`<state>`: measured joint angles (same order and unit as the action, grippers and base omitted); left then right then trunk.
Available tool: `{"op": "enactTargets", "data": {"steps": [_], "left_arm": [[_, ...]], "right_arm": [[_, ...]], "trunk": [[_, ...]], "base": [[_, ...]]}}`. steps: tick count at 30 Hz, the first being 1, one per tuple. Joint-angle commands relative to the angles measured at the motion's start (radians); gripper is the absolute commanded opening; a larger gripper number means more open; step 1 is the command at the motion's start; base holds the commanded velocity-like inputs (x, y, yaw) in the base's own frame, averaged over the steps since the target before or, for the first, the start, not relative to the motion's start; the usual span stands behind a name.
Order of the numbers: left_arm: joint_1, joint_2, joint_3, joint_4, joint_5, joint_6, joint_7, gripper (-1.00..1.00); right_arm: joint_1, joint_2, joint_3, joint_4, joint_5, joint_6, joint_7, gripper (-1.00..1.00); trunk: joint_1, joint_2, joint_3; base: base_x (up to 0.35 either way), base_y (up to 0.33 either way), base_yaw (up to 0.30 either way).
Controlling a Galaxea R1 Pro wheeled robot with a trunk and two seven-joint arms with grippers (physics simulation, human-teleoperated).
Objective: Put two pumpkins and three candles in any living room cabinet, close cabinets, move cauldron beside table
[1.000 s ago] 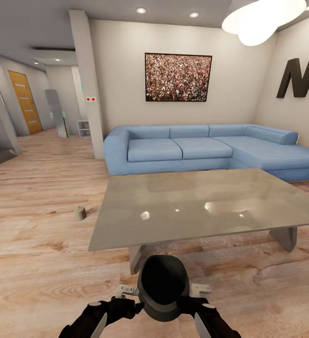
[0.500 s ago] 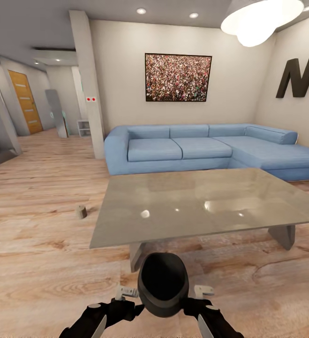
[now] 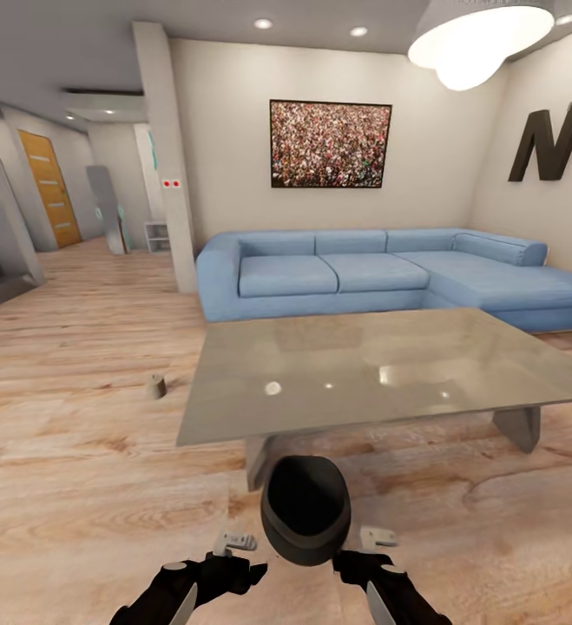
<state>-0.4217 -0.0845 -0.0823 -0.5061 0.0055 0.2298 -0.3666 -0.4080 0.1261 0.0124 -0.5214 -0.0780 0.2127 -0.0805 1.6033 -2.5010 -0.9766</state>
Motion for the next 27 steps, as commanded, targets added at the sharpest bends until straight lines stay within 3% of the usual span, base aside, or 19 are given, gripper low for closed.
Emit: {"op": "enactTargets", "data": {"steps": [1, 17, 27], "left_arm": [[0.000, 0.000, 0.000, -0.002, 0.001, 0.006, -0.002, 1.00], [0.000, 0.000, -0.001, 0.000, 0.000, 0.007, -0.002, 1.00], [0.000, -0.001, -0.002, -0.004, 0.000, 0.006, -0.003, 1.00]], "right_arm": [[0.000, 0.000, 0.001, -0.002, -0.009, 0.005, -0.005, 1.00], [0.000, -0.002, 0.001, -0.002, -0.010, 0.005, -0.005, 1.00], [0.001, -0.003, 0.000, 0.001, -0.010, 0.000, -0.005, 1.00]], "trunk": [[-0.001, 0.000, -0.001], [-0.001, 0.000, 0.011], [-0.001, 0.000, 0.014]], "base": [[-0.198, 0.114, -0.064], [-0.206, 0.182, -0.172], [-0.058, 0.056, -0.100]]}}
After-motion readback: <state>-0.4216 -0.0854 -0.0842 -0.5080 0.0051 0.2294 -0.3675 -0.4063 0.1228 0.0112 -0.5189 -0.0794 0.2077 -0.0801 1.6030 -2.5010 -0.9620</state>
